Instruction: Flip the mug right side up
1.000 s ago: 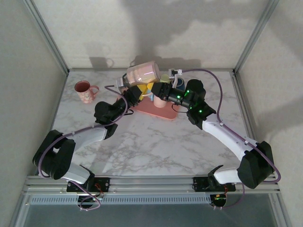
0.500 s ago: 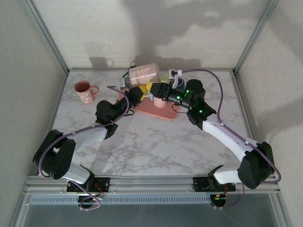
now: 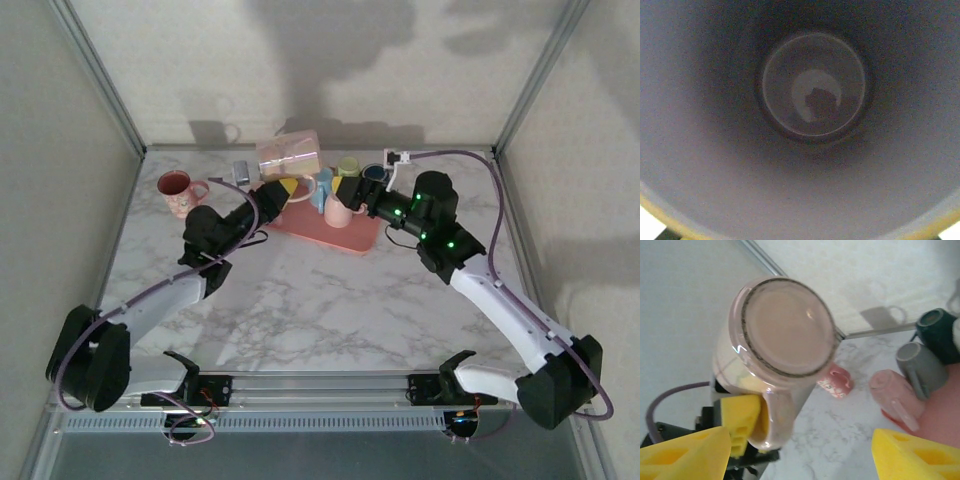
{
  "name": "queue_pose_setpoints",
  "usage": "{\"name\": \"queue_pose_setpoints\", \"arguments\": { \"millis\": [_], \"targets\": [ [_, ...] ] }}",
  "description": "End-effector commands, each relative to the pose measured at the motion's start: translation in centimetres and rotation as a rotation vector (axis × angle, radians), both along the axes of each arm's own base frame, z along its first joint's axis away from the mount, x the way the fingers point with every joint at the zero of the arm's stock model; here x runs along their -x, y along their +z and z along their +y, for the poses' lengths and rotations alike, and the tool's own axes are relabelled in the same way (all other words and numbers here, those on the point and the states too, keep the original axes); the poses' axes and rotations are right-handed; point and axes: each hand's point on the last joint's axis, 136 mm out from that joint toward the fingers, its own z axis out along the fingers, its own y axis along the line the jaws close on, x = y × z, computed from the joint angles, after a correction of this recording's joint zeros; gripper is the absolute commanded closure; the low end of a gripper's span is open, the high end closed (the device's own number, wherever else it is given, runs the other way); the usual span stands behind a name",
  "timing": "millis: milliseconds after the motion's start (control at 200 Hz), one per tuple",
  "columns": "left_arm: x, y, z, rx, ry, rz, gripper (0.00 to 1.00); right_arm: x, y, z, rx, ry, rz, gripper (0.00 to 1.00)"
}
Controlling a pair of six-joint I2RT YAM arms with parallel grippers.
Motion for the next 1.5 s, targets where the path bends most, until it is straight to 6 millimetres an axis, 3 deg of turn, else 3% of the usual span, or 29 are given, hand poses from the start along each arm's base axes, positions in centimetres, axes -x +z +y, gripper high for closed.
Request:
{"name": "queue_pose_setpoints", "arguments": {
  "millis": [0,185,426,731,1046,1307,1492],
  "targets": [
    [0.3,3.0,1.5,-0.111,0.097,-0.121,1.0,-0.3,-2.2,-1.9,0.145,-0.073,0.002,0.25],
    [-0.9,1.1,3.1,-0.359,0.23,-0.058,1.0,-0.2,-4.0,-2.6,0.264,-0.074,0.027,0.26],
    [-2.0,-1.7,5.6,-0.601,0.353,0.043,1.0,0.5,-5.4,-1.8,0.35,0.015,0.023,0.27],
    [-3.8,-7.1,10.4,-0.856,0.567,0.278,1.0,-0.1,-6.7,-1.4,0.392,0.033,0.058,0.26],
    [-4.8,-11.7,15.2,-1.051,0.742,0.461,1.0,-0.6,-8.3,-1.0,0.423,0.052,0.097,0.25],
    [-6.5,-13.8,19.0,-1.112,0.816,0.516,1.0,-1.1,-9.2,-0.7,0.447,0.066,0.128,0.25],
    [-7.9,-15.1,19.7,-1.153,0.796,0.501,1.0,-1.5,-9.8,-0.6,0.466,0.061,0.152,0.26]
  ]
}}
